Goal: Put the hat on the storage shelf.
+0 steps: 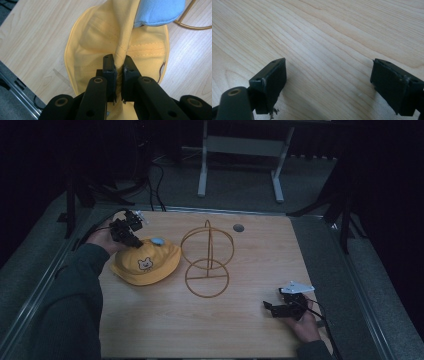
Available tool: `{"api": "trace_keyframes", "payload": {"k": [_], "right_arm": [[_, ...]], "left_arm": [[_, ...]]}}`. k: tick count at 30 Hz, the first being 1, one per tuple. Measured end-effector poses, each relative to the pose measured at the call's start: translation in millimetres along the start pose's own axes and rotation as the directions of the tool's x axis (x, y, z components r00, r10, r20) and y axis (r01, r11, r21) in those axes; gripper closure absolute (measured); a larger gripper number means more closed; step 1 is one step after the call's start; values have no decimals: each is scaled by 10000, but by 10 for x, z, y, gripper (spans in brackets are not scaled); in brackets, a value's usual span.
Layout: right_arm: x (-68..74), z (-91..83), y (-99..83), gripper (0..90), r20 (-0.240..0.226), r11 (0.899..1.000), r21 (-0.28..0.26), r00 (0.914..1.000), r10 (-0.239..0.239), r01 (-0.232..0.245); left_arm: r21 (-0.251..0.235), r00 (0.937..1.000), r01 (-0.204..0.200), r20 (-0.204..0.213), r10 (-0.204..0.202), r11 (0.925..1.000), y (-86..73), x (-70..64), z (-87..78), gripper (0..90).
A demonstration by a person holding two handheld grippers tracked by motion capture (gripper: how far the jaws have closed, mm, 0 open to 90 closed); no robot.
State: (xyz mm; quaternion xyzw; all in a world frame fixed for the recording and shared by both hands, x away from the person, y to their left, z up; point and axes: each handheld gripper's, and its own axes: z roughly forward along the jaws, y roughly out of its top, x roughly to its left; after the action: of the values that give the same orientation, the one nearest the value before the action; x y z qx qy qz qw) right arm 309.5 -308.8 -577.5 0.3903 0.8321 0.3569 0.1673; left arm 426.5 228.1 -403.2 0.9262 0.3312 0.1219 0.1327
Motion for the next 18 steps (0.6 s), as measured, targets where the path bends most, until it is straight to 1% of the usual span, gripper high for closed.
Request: {"api": "trace_keyframes", "payload": {"k": [4,18], "right_arm": [[0,0,0,134,3,10000,1,10000,-3,3],[0,0,0,133,4,10000,-2,10000,-1,1]], "left_arm": [[-100,10000,22,49,-22,9999,-13,-3,-58,840],[-413,9998,-126,145,132,9991,-29,-3,-251,840]]}}
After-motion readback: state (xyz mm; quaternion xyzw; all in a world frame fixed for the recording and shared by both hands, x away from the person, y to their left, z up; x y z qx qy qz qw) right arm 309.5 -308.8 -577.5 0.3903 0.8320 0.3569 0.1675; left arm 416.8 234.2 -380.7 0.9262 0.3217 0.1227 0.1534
